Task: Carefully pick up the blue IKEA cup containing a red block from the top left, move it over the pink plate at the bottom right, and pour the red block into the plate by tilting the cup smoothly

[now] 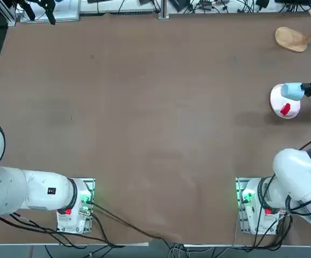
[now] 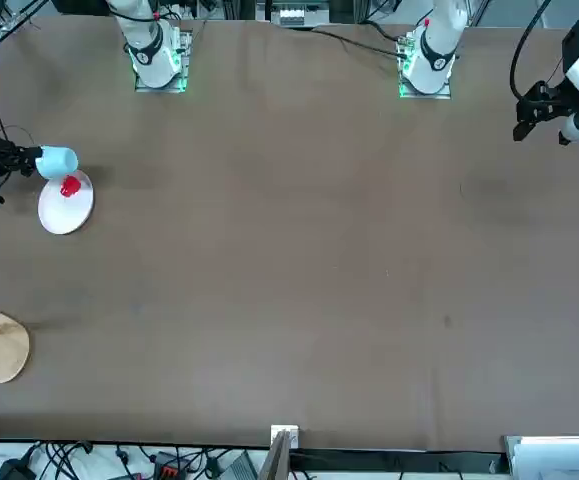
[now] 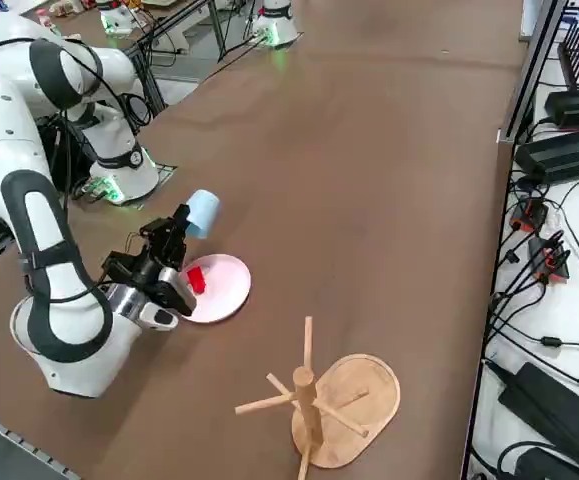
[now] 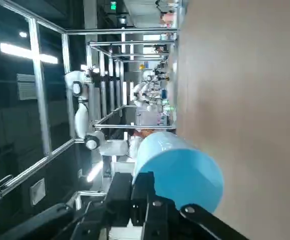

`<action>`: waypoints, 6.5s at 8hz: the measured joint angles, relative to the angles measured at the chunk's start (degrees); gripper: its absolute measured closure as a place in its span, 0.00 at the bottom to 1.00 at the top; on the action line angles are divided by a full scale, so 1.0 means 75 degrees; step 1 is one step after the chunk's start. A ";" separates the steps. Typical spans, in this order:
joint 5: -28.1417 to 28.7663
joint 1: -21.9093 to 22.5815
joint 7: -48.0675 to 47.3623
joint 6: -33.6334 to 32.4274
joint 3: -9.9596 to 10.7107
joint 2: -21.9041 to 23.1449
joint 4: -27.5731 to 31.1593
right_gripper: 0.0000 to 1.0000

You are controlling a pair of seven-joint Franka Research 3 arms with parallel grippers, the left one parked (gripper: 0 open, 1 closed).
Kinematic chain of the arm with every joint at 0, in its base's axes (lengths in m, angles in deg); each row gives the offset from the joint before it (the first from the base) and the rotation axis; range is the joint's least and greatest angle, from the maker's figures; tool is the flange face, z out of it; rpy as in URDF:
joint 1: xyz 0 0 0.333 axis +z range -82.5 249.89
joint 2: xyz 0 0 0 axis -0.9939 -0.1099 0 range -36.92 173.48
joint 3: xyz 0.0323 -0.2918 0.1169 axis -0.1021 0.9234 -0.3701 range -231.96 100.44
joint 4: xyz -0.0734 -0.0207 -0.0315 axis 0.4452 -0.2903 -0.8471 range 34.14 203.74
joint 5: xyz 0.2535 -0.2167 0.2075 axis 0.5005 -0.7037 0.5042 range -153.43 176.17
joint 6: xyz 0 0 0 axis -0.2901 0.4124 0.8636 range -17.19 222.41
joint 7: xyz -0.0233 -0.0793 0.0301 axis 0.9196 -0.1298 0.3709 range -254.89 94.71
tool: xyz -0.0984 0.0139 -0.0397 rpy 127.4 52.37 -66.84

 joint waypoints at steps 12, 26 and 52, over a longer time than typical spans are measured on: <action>-0.2231 0.4479 -0.3237 0.7464 -0.0141 0.4053 0.2440 0.98; -0.5076 0.7755 -1.3742 0.9148 -0.0136 0.3554 0.2904 0.98; -0.6232 0.8109 -1.2249 0.7595 0.0053 0.2809 -0.0216 0.00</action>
